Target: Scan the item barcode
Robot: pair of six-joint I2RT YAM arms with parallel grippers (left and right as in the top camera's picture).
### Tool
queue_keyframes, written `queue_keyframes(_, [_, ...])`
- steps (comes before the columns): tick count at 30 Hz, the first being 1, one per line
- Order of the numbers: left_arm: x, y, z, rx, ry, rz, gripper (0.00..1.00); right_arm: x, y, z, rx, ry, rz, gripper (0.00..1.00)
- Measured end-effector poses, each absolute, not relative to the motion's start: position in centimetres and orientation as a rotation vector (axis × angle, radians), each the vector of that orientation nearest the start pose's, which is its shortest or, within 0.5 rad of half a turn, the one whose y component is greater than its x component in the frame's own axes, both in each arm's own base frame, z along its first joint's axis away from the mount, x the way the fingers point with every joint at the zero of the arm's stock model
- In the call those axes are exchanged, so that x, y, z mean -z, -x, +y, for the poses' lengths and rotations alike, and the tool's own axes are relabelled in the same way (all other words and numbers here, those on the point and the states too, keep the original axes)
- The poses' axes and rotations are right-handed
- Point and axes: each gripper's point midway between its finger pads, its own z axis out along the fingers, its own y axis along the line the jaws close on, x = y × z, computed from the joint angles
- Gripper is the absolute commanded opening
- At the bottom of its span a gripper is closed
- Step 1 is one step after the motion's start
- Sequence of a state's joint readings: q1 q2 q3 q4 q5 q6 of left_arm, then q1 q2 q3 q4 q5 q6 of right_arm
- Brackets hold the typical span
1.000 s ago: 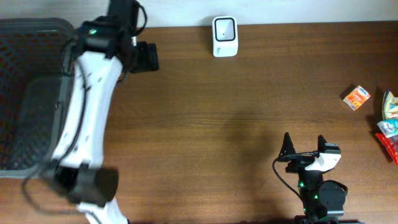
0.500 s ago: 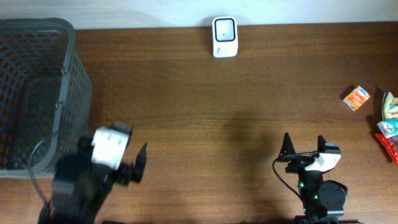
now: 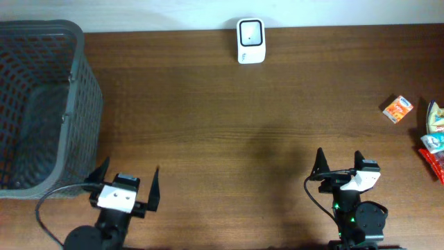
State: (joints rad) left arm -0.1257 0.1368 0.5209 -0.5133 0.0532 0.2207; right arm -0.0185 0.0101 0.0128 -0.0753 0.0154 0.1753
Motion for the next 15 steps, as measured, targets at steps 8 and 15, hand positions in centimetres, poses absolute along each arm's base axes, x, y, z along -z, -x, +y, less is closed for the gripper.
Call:
queue_keyframes(8, [-23.1, -23.2, -1.7, -0.037, -0.176, 1.550, 0.99, -15.9, -24.6, -0.7, -0.108, -0.170, 1.636, 0.98])
queue_keyframes(15, [-19.5, -24.2, -1.4, -0.008, -0.127, 1.562, 0.99, -15.9, -24.6, -0.7, -0.109, -0.169, 1.636, 0.98])
